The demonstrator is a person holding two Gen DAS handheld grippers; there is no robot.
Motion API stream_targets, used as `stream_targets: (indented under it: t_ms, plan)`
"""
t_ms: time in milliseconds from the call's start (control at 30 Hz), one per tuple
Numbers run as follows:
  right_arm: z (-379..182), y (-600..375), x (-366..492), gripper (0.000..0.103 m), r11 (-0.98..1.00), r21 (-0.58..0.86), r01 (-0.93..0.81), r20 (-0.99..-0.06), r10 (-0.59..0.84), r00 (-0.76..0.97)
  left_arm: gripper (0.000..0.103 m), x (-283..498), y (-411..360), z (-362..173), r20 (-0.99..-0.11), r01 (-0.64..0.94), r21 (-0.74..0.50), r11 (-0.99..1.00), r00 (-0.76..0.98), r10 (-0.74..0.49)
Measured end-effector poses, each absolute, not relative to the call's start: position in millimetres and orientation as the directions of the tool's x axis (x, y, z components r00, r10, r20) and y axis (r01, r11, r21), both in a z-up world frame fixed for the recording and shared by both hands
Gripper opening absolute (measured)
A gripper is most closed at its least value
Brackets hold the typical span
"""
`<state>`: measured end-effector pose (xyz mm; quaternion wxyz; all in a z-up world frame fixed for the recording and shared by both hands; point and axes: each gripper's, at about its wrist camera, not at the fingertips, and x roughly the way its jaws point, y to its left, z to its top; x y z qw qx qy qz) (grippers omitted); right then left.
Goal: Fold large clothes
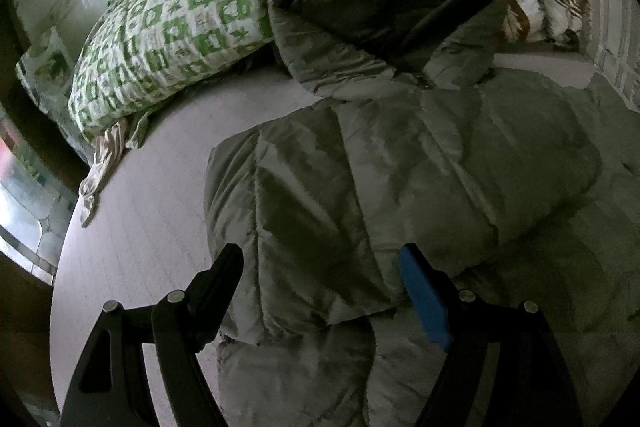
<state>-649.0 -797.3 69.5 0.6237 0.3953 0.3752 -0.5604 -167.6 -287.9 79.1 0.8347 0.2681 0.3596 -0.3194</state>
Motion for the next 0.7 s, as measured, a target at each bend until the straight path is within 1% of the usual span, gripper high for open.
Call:
stream_targets:
  t_ms: [133, 233, 300, 367, 433, 533, 600, 700]
  plan:
    - [52, -828, -658, 0.103, -0.015, 0.111, 0.994, -0.916, -0.389, 0.097, 0.08, -162, -286, 75, -0.774, 0.712, 0.209, 0.671, 0.539, -0.331]
    - [37, -848, -660, 0.103, -0.041, 0.165, 0.985, -0.916, -0.377, 0.138, 0.08, -157, -286, 71, -0.781, 0.702, 0.208, 0.681, 0.538, -0.317]
    - [32, -856, -660, 0.103, -0.053, 0.161, 0.985, -0.905, -0.406, 0.126, 0.08, -155, -287, 68, -0.783, 0.696, 0.218, 0.684, 0.543, -0.303]
    - [35, -864, -653, 0.088, -0.055, 0.127, 0.99, -0.895, -0.436, 0.091, 0.08, -154, -289, 63, -0.786, 0.691, 0.238, 0.683, 0.55, -0.282]
    - [40, -873, -639, 0.05, -0.015, 0.08, 0.997, -0.883, -0.465, 0.064, 0.08, -153, -289, 60, -0.785, 0.69, 0.241, 0.682, 0.552, -0.281]
    - [50, -881, -630, 0.031, 0.007, 0.108, 0.994, -0.881, -0.462, 0.099, 0.08, -154, -289, 60, -0.784, 0.688, 0.242, 0.684, 0.554, -0.28]
    - [60, -882, -627, 0.024, 0.024, 0.125, 0.992, -0.869, -0.48, 0.121, 0.08, -154, -288, 62, -0.785, 0.689, 0.234, 0.686, 0.55, -0.285]
    - [80, -882, -616, 0.021, 0.066, 0.136, 0.989, -0.849, -0.506, 0.151, 0.08, -154, -286, 64, -0.788, 0.691, 0.222, 0.688, 0.543, -0.291]
